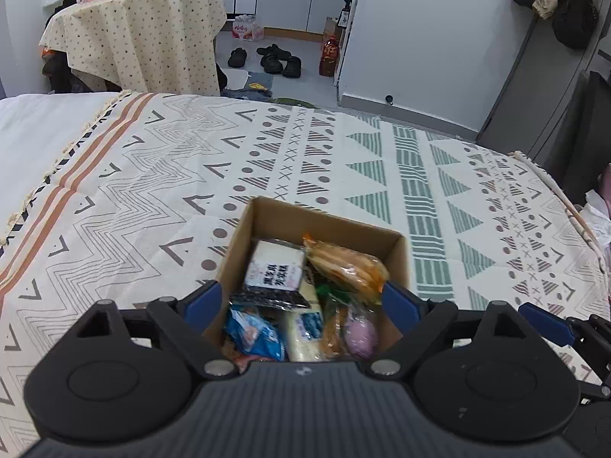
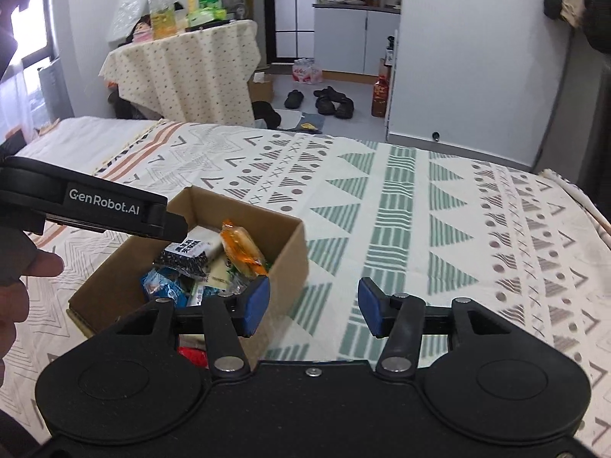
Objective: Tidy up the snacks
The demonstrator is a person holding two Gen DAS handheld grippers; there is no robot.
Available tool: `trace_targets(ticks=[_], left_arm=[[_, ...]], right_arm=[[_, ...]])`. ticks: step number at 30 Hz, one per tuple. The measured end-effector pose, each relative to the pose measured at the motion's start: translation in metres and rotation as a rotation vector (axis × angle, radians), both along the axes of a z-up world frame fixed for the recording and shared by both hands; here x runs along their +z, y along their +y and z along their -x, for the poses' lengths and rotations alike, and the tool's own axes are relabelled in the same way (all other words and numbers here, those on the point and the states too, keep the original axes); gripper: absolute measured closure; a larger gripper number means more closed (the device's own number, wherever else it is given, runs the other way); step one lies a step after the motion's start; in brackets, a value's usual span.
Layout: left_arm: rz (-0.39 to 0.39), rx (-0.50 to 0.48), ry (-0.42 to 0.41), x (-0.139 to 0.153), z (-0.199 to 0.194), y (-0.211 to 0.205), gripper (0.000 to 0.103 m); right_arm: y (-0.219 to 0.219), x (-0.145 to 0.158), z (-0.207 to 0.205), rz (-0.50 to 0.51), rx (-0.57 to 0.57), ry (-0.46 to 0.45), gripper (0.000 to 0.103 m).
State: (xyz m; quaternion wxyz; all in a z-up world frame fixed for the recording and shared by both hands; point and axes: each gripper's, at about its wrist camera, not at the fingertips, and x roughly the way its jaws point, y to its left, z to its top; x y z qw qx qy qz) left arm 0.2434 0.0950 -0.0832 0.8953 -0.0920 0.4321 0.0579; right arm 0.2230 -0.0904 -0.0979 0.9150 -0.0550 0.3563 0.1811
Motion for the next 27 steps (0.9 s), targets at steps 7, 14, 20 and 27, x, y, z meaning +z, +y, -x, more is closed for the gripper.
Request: trace_targets(ticks=[7,14,20,27], left_arm=[[0.072,0.032,0.000,0.015,0.020,-0.008,0.011],[0.077,0.068,0.027,0.028,0.049,-0.016,0.011],[0.070,0.072,0.012,0.048,0.077,-0.026,0.010],[0.024,0.070,-0.014,0.069,0.105,-0.037,0.003]], right_arm=[[-0.026,0.010,0.013,-0.042,-0.016,0.018,0.046],[-0.054,0.023,0.031,-0.099,-0.058,0.024,0.035],[-0.072,0.035,0.052,-0.143,-0.085,0.014,0.020],[-0.090,0.048,0.079,-0.198,-0.110,0.012,0.007]])
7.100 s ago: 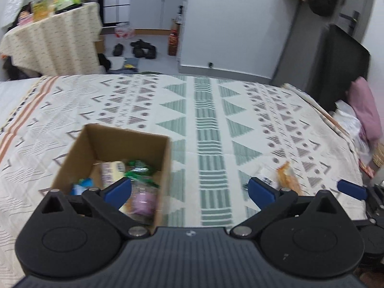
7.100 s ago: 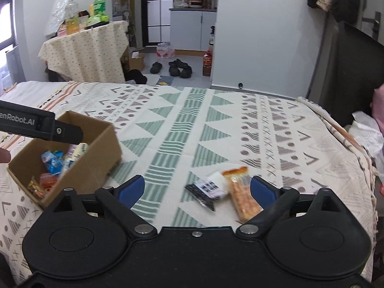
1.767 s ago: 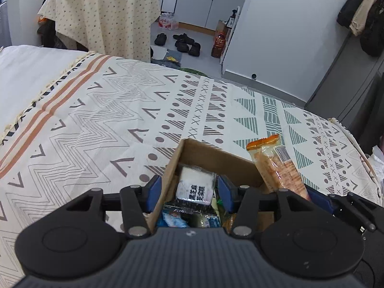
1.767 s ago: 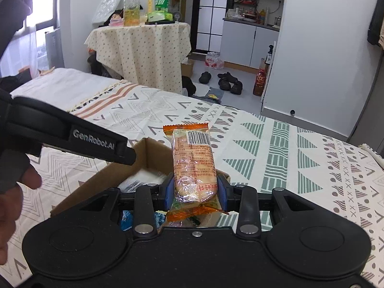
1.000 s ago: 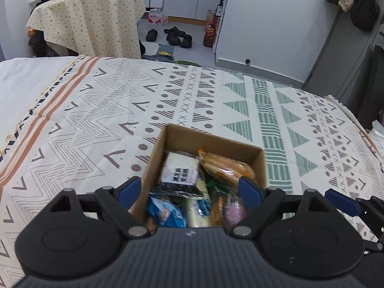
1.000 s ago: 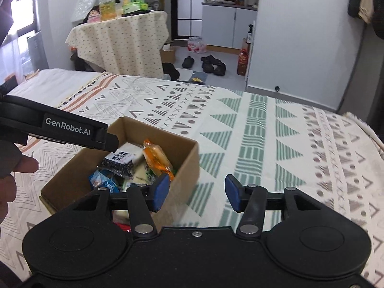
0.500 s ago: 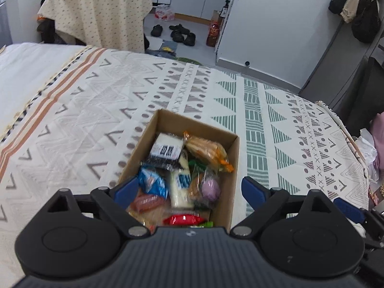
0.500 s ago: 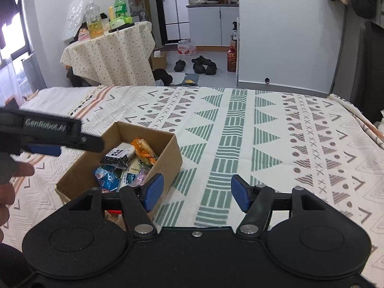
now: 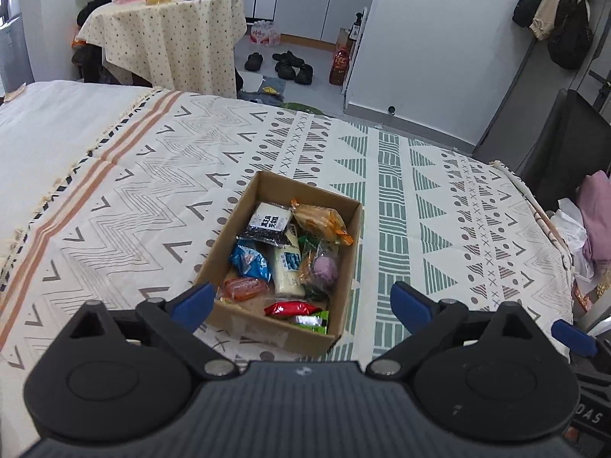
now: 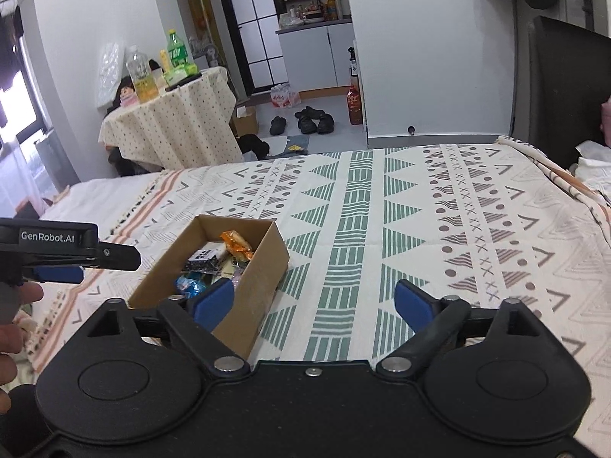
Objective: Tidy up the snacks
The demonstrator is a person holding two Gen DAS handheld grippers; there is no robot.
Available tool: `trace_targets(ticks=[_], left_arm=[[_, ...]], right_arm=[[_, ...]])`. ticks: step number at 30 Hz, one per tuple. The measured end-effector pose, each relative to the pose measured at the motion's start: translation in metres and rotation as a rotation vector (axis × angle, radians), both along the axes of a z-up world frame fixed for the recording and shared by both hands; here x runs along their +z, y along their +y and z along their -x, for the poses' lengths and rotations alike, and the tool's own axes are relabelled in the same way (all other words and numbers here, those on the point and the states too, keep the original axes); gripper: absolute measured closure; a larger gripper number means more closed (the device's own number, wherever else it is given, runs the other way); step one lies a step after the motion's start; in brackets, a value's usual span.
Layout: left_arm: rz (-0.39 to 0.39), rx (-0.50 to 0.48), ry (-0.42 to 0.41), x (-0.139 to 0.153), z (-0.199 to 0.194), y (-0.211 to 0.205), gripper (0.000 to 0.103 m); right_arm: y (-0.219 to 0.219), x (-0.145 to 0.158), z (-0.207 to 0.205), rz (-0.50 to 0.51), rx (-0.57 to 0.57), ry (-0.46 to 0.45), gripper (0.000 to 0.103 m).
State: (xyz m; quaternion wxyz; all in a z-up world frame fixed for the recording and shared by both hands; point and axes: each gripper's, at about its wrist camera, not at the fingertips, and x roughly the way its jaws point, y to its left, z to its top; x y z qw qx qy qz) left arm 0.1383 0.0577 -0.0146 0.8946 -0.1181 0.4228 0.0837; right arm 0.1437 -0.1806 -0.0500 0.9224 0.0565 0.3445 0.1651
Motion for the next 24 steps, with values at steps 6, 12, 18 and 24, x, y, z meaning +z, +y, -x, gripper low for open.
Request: trace_targets(ticks=[6,12,18,24], left_arm=[[-0.010,-0.020,-0.019,0.010,0.028,-0.006,0.000],[-0.021,-0.047,-0.038,0.018,0.051,-0.010,0.000],[-0.024,-0.060,-0.074,0.028,0.072,-0.009,0.000],[-0.044,-0.099,-0.097,0.040,0.088,-0.011,0.000]], right_arm=[[-0.014,0.008,0.021,-0.041,-0.042,0.008,0.000],[-0.024,0.015,0.041,-0.060,-0.087,0.018,0.000],[-0.028,0.028,0.059,-0.071,-0.108,-0.020,0.000],[-0.029,0.041,0.074,-0.088,-0.117,-0.050,0.000]])
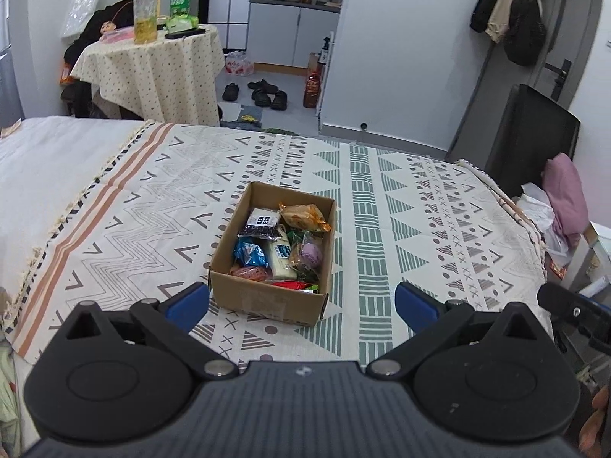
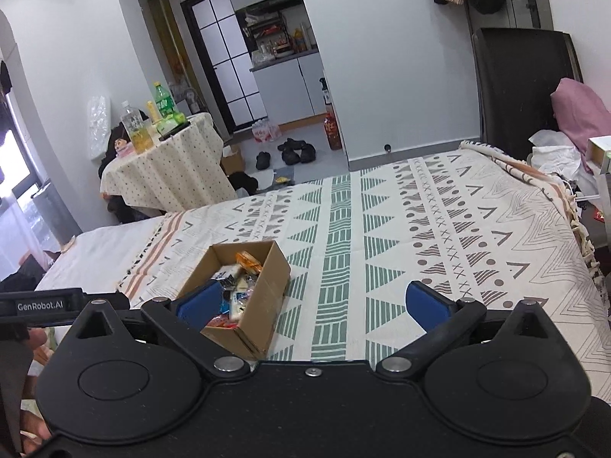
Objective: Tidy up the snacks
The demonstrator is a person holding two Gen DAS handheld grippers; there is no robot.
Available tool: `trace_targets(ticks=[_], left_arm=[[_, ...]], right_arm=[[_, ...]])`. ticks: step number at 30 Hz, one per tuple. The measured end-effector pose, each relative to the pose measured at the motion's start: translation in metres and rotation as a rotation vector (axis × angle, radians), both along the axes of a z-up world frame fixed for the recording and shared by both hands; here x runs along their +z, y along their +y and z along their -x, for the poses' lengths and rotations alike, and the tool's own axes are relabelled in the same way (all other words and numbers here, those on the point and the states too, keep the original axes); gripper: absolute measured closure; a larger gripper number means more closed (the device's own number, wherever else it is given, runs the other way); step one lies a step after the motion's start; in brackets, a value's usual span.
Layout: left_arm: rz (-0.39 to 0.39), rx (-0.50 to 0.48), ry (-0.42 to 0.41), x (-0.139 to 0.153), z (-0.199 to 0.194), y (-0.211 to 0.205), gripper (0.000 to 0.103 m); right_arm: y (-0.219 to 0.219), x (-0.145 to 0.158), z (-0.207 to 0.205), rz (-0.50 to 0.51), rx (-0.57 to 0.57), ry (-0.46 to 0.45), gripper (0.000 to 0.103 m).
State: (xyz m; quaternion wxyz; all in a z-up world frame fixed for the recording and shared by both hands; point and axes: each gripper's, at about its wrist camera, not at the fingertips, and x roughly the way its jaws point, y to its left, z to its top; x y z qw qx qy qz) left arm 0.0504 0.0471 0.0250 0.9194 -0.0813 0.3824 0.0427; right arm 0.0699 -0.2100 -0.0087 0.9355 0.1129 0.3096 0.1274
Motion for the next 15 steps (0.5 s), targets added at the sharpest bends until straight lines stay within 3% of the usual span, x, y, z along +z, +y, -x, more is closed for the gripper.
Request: trace_targets(ticks=[15], left_arm=[[-0.082,-0.075,-0.043,0.022,0.048,-0.007,0.000]], right_arm=[[-0.011,0.012,0.038,-0.003,-0.085,0.003,0.000]])
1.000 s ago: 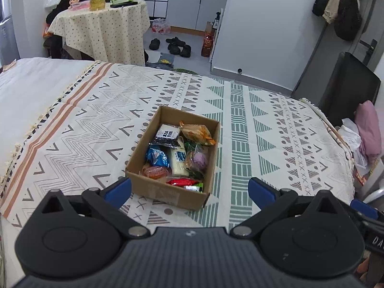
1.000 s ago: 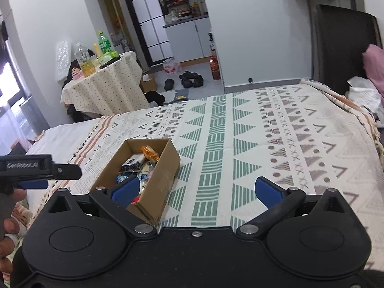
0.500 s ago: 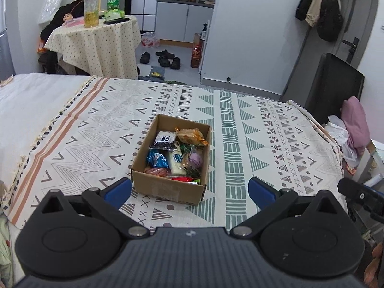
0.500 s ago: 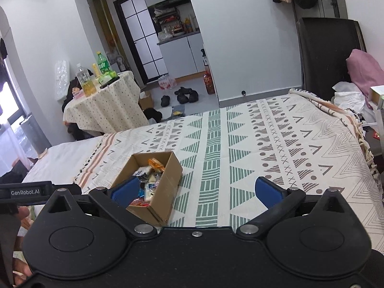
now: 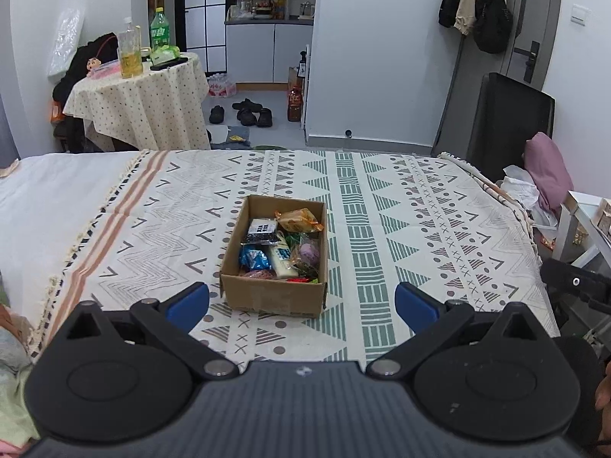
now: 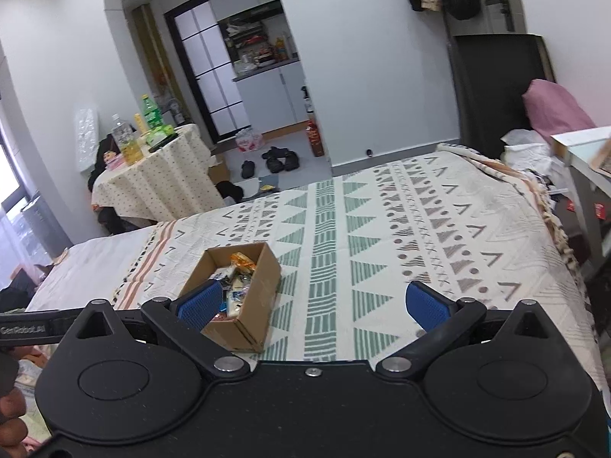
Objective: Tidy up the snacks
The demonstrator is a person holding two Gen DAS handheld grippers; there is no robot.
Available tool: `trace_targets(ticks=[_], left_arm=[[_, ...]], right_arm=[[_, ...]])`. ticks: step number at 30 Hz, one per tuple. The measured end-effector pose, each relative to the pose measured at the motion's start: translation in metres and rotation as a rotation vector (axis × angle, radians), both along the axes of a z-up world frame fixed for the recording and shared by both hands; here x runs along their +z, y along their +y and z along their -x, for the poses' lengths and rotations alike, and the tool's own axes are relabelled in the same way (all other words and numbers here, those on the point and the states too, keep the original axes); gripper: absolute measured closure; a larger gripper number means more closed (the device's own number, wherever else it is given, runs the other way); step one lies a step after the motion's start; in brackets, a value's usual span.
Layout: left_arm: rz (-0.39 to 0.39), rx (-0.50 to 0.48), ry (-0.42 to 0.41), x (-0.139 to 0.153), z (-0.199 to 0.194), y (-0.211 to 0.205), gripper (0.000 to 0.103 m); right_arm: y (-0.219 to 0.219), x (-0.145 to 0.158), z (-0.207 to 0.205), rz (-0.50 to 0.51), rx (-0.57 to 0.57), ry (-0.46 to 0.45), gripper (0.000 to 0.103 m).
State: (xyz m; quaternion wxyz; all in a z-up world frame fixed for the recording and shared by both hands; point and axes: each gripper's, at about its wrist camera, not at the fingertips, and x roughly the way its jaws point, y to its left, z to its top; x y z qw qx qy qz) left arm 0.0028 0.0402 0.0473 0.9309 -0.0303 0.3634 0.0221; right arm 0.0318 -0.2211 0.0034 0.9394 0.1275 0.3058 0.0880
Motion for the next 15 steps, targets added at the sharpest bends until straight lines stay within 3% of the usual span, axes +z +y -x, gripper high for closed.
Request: trace_targets(ticks=[15], left_arm=[[-0.026,0.010,0.022,-0.003,0.024,0.005,0.000]], right_arm=[[0.015,0.008,0.033,0.099,0.022,-0.003,0.000]])
